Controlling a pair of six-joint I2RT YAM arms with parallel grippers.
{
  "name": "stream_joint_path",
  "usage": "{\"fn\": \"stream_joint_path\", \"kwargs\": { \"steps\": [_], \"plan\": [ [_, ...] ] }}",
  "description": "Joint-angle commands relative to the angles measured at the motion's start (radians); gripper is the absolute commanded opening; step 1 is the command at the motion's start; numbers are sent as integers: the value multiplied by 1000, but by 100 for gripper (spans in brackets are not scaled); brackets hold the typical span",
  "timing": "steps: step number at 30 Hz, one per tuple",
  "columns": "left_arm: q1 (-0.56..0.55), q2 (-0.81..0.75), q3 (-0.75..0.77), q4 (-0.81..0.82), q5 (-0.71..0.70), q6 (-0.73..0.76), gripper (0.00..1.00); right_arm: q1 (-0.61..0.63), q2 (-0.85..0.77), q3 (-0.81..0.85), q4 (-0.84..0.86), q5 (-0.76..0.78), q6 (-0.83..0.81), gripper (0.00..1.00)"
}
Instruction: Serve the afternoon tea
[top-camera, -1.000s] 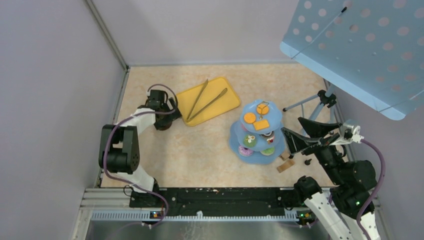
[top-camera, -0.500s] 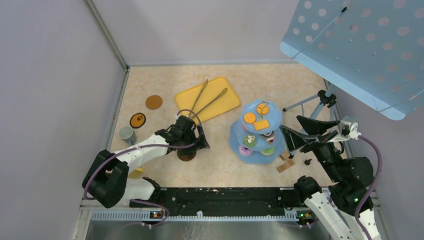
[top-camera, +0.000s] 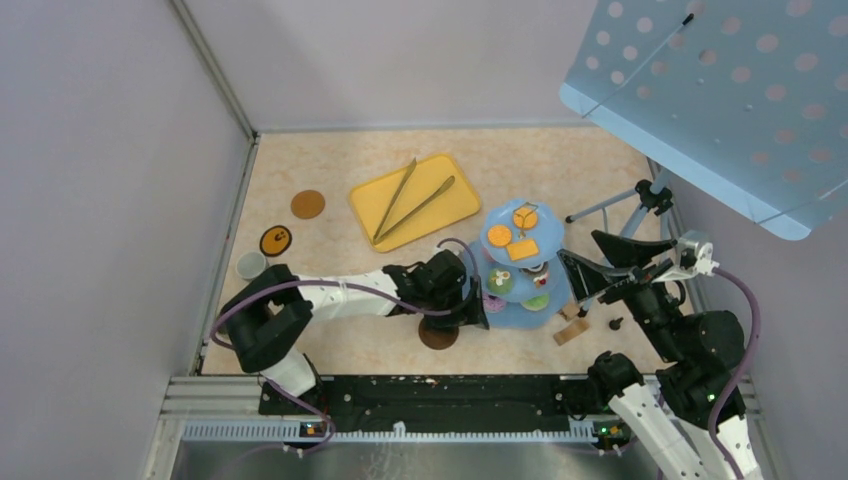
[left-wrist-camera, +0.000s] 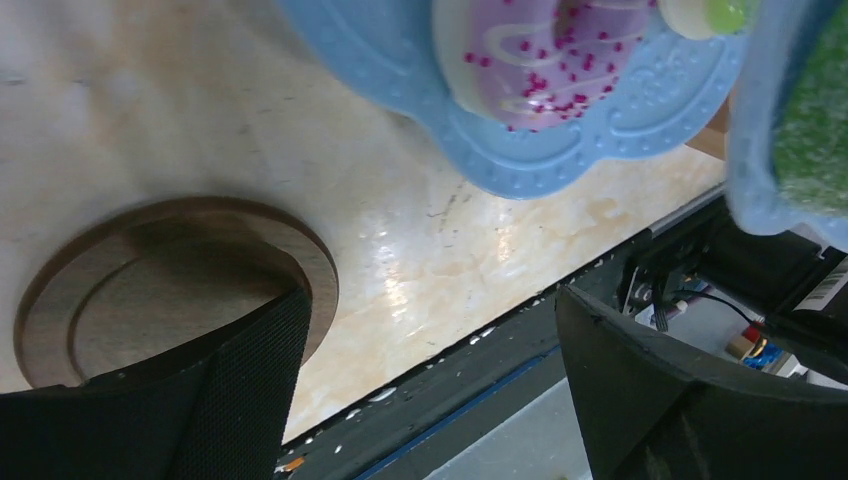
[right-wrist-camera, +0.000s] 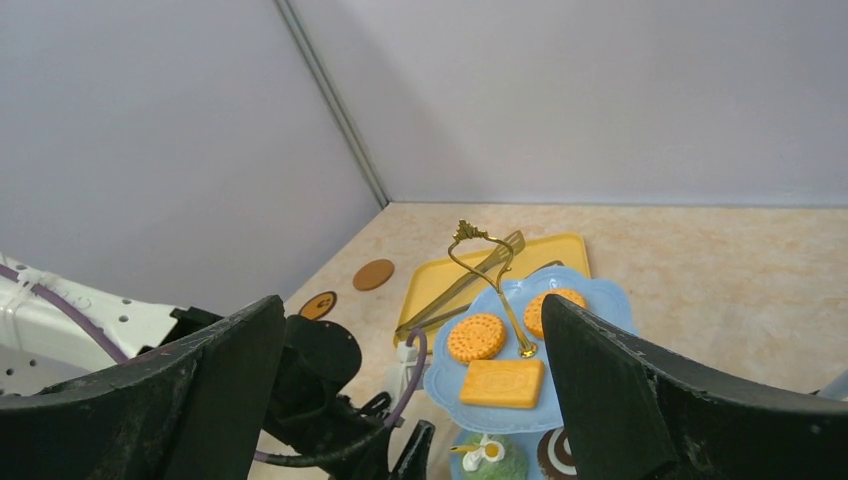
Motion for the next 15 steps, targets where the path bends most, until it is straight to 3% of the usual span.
{"fn": "stream_joint_path", "kwargs": {
  "steps": [1,8,13,15],
  "plan": [
    [-37,53,51,-30,-29,14,98,-7,1,37,5,-3,-4,98],
    [-36,-120,28,-121,-160,75,99,-7,-12,38,-11,11,-13,98],
    [-35,-368,24,-210,-412,268,99,-7,-7,14,20,4,-7,98],
    [-25,-448,41,-318,-564,285,99,-6,0,7,34,-1,-4,98]
  ]
}}
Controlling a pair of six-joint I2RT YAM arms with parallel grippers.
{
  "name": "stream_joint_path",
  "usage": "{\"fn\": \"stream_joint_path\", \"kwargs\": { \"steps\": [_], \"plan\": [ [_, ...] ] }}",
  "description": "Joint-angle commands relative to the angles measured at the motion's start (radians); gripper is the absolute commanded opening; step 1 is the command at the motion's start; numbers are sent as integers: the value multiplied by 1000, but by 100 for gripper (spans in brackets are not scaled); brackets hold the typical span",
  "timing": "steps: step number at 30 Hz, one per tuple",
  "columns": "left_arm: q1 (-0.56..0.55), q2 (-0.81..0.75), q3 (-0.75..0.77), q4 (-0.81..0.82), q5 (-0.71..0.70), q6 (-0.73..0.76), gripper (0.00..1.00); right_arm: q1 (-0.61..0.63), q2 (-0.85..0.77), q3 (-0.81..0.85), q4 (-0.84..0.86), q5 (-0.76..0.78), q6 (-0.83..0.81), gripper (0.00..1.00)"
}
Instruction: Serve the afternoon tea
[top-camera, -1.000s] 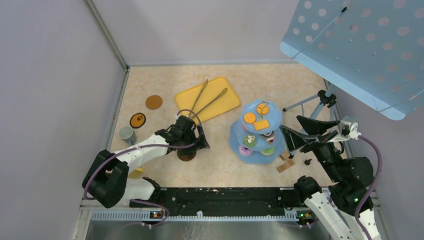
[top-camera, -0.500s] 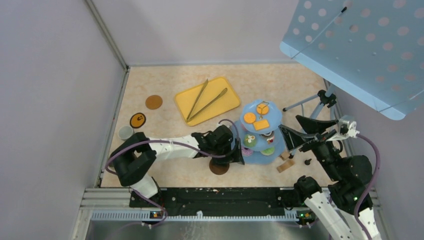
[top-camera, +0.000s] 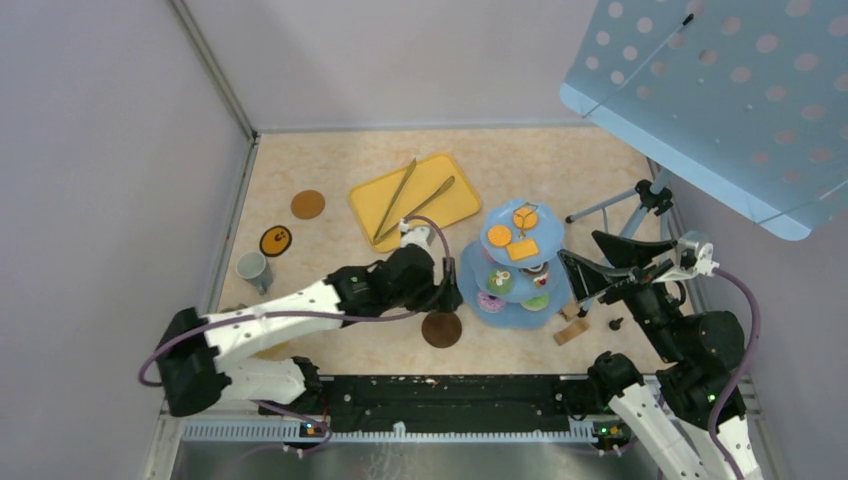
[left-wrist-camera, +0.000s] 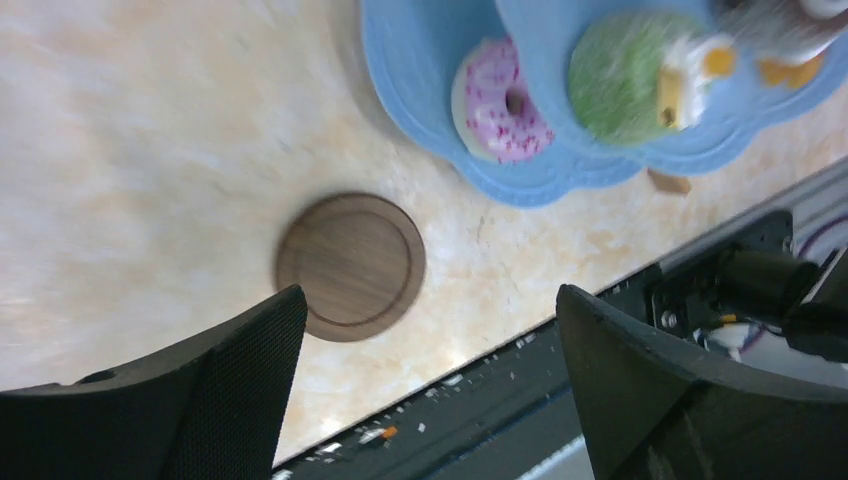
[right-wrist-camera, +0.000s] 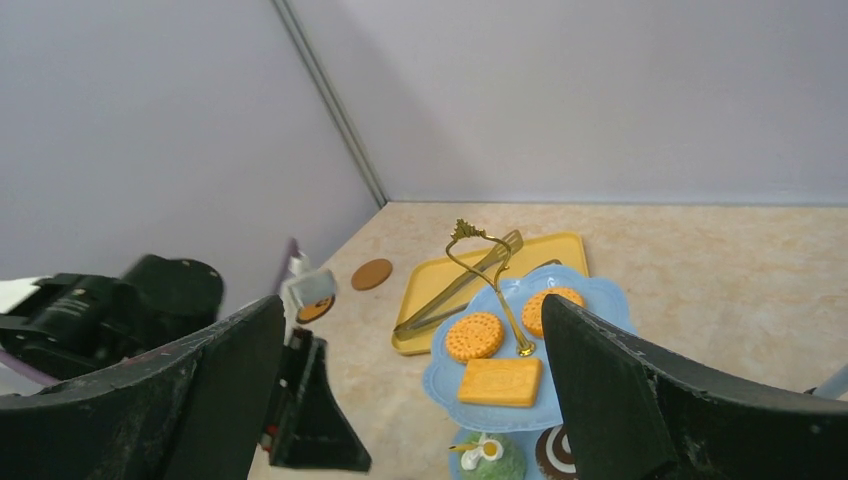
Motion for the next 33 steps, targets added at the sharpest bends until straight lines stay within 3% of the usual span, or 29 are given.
{"fn": "stream_joint_path", "kwargs": {
  "steps": [1,3,7,9,10,12,17,23,27,33],
  "plan": [
    [33,-193,41,-208,-363,118,99,-6,6,3,54,-10,-1,98],
    [126,-238,86,-356,-481,85,99,-7,12,-2,65,-16,4,98],
    [475,-280,180,-604,-550,-5,99,-7,15,-5,78,-21,11,98],
    [606,-304,197,-601,-547,33,99,-7,15,-1,74,-18,11,98],
    [752,-293,225,-575,-485,94,99,-6,14,4,65,-17,10,98],
    [887,-261,251,-582,-415,104,99,-6,15,5,63,-17,8,98],
    [1217,-221,227,-568,-289,9,99,-6,15,4,65,-27,17,98],
    [1309,-119,256,-562,-380,-57,99,-6,11,12,57,-32,19,98],
    [1330,-91,217,-522,-371,-64,91,-7,13,19,48,-32,11,98],
    [1337,-135,202,-526,-429,-49,92,-7,12,11,44,-28,7,98]
  ]
}}
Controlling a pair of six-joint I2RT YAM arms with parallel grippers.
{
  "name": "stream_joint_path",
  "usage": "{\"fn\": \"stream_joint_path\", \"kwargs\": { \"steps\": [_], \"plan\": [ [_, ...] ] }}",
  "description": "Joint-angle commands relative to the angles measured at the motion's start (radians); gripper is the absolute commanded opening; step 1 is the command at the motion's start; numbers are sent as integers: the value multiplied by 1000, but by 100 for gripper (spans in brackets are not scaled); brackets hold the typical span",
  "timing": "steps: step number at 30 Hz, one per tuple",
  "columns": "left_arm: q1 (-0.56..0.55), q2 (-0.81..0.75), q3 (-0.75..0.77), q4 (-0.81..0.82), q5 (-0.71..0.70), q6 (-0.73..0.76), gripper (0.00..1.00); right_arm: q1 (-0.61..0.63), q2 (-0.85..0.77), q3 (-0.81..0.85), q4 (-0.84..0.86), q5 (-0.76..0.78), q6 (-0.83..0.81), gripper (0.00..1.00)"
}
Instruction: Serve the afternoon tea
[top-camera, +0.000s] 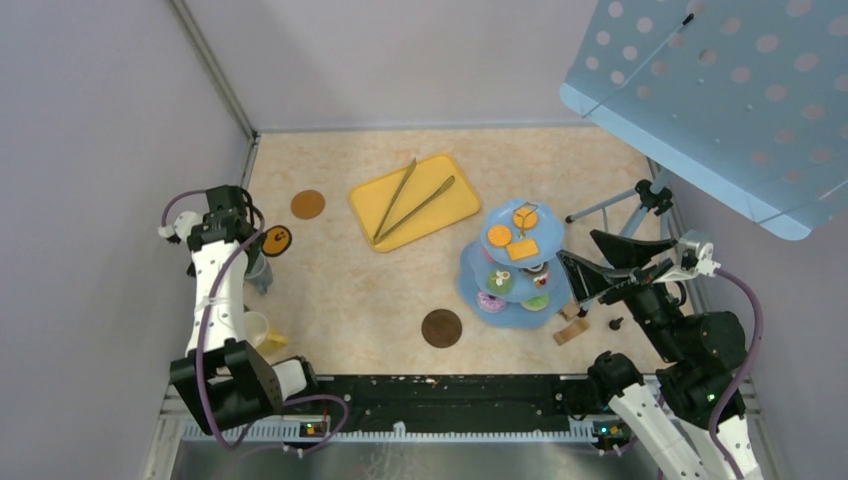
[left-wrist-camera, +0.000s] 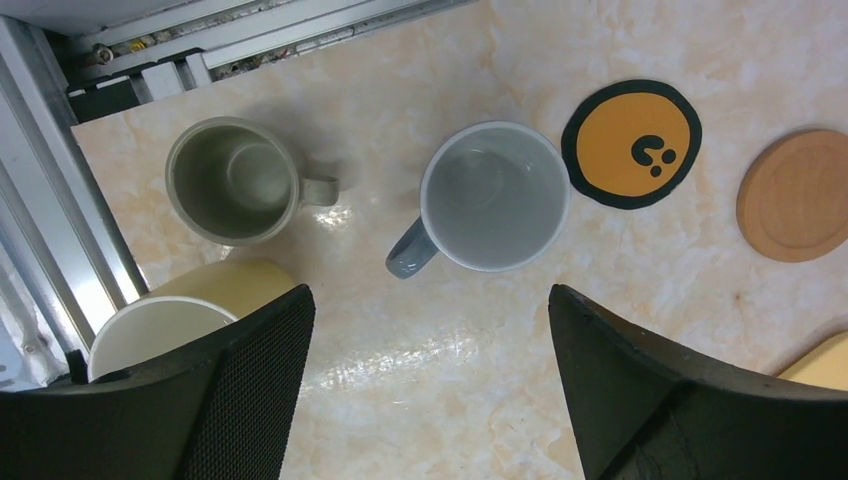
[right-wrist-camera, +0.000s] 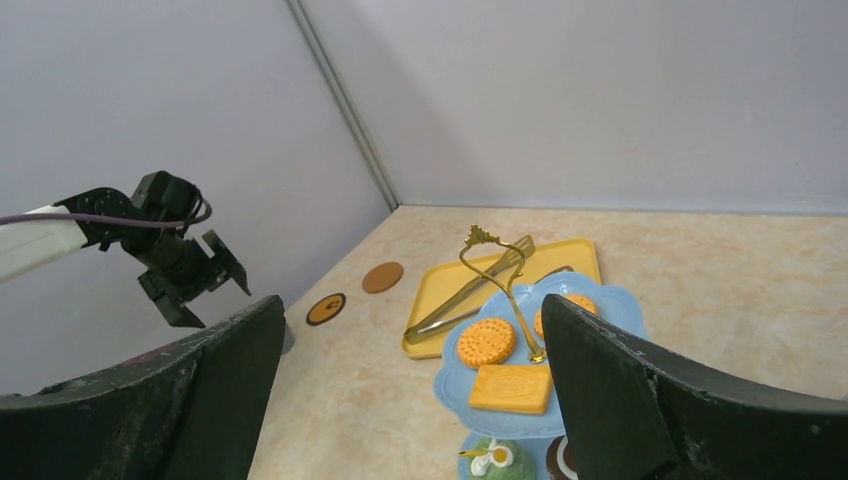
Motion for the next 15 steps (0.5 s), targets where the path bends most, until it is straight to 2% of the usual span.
{"fn": "stream_joint_path", "kwargs": {
  "steps": [1,4,7,12,15],
  "plan": [
    [7,-59,12,-13,-67,5,93,-6,14,8,22,-11,-3,98],
    [7,-95,66,-157,-108,-33,98,-7,37,16,32,-27,-5,98],
    [7,-150,90,-285,-105,-77,99,-7,66,32,29,-46,-11,98],
    [8,-250,10,-370,-9,-105,99,-6,87,34,44,-70,-4,98],
    [7,-244,-57,-382,2,-126,99,-6,92,14,65,-79,11,98]
  ]
}}
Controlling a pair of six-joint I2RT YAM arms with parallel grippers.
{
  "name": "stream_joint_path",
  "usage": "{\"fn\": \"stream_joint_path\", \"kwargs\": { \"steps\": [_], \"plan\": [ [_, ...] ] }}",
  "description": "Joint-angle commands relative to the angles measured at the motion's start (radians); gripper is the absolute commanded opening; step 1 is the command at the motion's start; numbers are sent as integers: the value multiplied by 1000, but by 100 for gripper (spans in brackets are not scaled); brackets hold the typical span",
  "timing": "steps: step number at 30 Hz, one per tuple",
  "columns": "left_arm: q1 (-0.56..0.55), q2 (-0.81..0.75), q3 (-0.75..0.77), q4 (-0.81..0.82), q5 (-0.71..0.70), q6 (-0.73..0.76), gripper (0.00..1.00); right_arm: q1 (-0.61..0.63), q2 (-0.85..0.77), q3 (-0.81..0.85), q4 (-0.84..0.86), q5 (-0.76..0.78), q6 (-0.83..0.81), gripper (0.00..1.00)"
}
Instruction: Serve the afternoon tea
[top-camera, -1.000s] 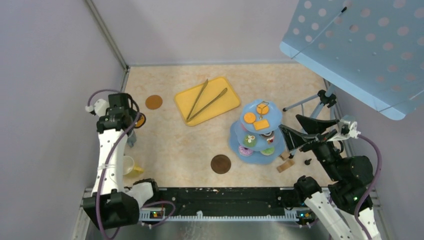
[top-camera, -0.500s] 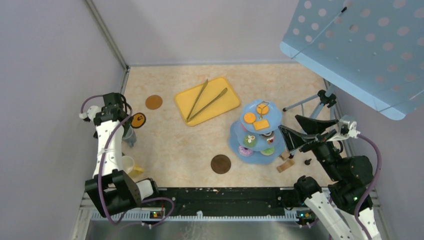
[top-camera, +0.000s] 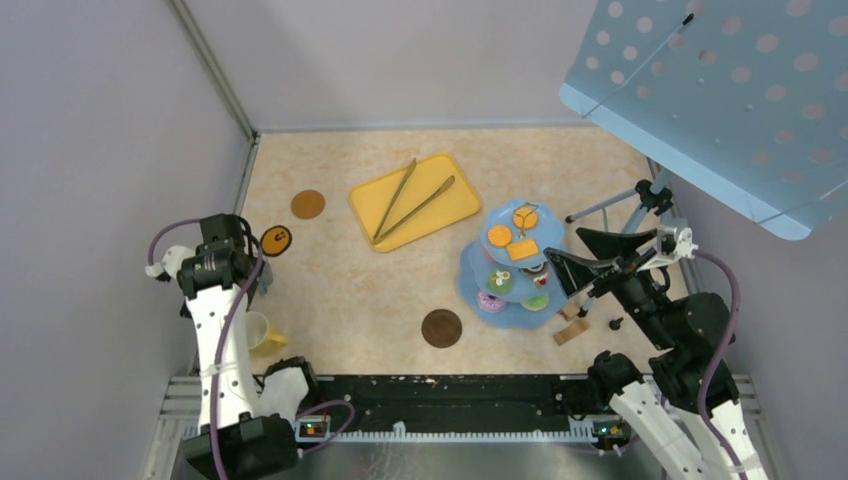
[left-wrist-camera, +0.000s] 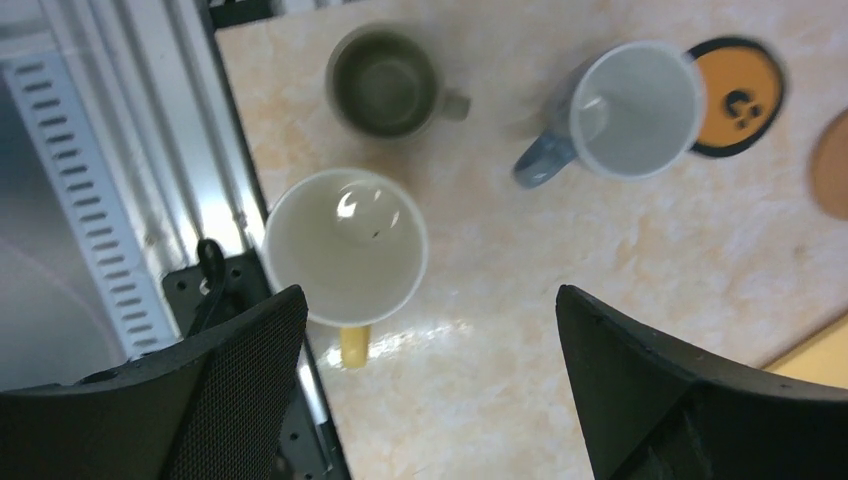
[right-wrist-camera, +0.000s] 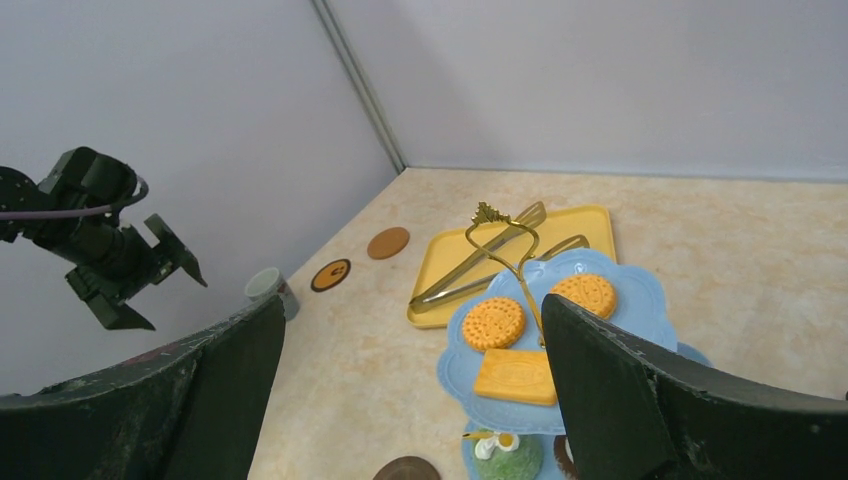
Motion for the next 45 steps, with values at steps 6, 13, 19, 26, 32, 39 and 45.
{"fn": "stream_joint_path", "kwargs": {
  "steps": [6,13,19,26,32,39,45],
  "plan": [
    [6,86,-103,35,92,-27,99,-7,5,-7,85,-41,36,98],
    [6,176,-180,64,123,-81,99,-7,-4,19,47,-24,22,98],
    [9,116,-309,200,93,-86,85,-6,-10,10,51,-26,26,98],
    [9,97,-305,244,98,-62,55,-7,-21,13,39,-21,26,98],
    [9,73,-278,228,201,19,25,-7,-31,6,39,-14,28,98],
    [-36,61,-235,213,351,94,0,-7,-41,-7,47,-8,40,98],
    [-540,104,-26,253,178,209,0,-7,-35,-5,52,3,30,98]
  ]
}}
